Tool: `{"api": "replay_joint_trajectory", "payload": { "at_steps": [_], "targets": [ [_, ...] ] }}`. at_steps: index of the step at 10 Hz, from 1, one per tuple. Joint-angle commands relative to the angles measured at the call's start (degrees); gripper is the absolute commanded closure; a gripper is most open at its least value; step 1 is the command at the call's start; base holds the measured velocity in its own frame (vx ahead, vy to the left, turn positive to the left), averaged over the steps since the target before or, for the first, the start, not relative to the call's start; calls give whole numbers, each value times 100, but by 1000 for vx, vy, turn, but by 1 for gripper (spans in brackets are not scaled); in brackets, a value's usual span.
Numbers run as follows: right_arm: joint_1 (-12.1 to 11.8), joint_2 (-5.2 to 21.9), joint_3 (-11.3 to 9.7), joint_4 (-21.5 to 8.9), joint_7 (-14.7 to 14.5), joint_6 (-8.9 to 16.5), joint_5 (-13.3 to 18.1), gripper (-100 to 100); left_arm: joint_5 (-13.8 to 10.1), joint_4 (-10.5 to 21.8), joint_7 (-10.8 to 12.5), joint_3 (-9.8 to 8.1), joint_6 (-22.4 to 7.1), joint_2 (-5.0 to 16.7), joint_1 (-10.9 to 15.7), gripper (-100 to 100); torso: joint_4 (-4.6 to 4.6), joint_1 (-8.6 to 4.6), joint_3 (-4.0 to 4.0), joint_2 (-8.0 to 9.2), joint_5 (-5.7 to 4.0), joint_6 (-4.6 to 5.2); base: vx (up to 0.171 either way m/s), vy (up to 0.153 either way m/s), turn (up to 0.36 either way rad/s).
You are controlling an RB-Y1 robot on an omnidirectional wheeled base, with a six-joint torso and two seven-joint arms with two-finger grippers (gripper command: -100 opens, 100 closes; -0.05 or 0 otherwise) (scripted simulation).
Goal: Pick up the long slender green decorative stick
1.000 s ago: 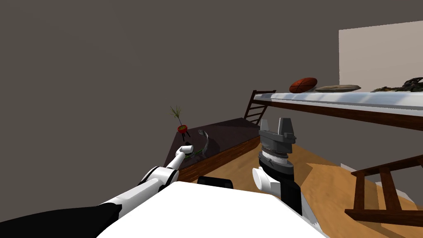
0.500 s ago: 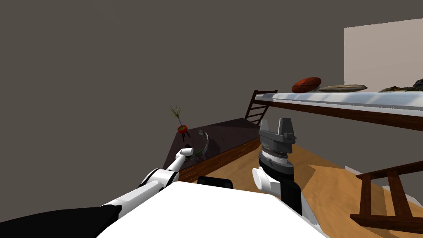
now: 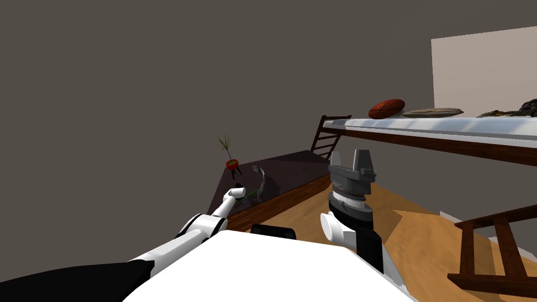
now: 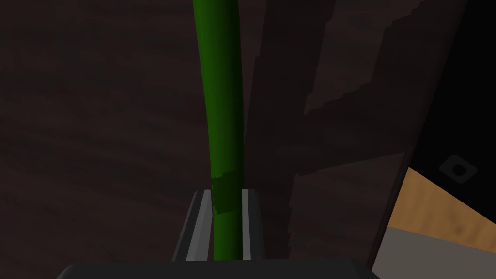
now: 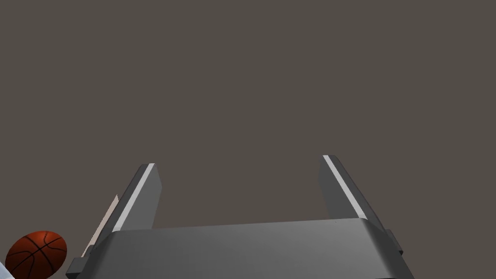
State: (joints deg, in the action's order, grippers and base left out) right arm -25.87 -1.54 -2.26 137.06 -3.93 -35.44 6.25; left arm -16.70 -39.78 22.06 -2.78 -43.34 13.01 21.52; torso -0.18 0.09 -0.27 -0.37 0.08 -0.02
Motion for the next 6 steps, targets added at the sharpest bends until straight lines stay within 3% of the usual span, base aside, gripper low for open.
{"api": "replay_joint_trajectory", "payload": {
  "at_steps": [1, 2, 4, 5, 6],
  "targets": [
    [0, 0, 0, 0, 0, 0, 0, 0, 0, 0, 0, 0, 0, 0, 0, 0, 0, 0, 0, 0, 0, 0, 0, 0, 0],
    [0, 0, 0, 0, 0, 0, 0, 0, -33, -73, 36, 18, -175, 75, 84, 100, 0, 0, -1, -2, 0, 0, -4, 9, -60],
    [0, 0, 0, 0, 0, 0, 0, 0, -59, -196, 86, 39, -367, 140, 150, 100, 3, 3, 3, 3, 0, 3, -35, 5, -24],
    [0, 0, 0, 0, 0, 0, 0, 0, -37, -183, 81, 35, -304, 113, 125, 100, 2, -1, 7, 13, -1, 0, -23, -2, 0],
    [0, 0, 0, 0, 0, 0, 0, 0, -38, -192, 89, 37, -325, 116, 128, 0, 1, -1, 5, 9, 0, 0, 0, 0, 0]
  ]
}}
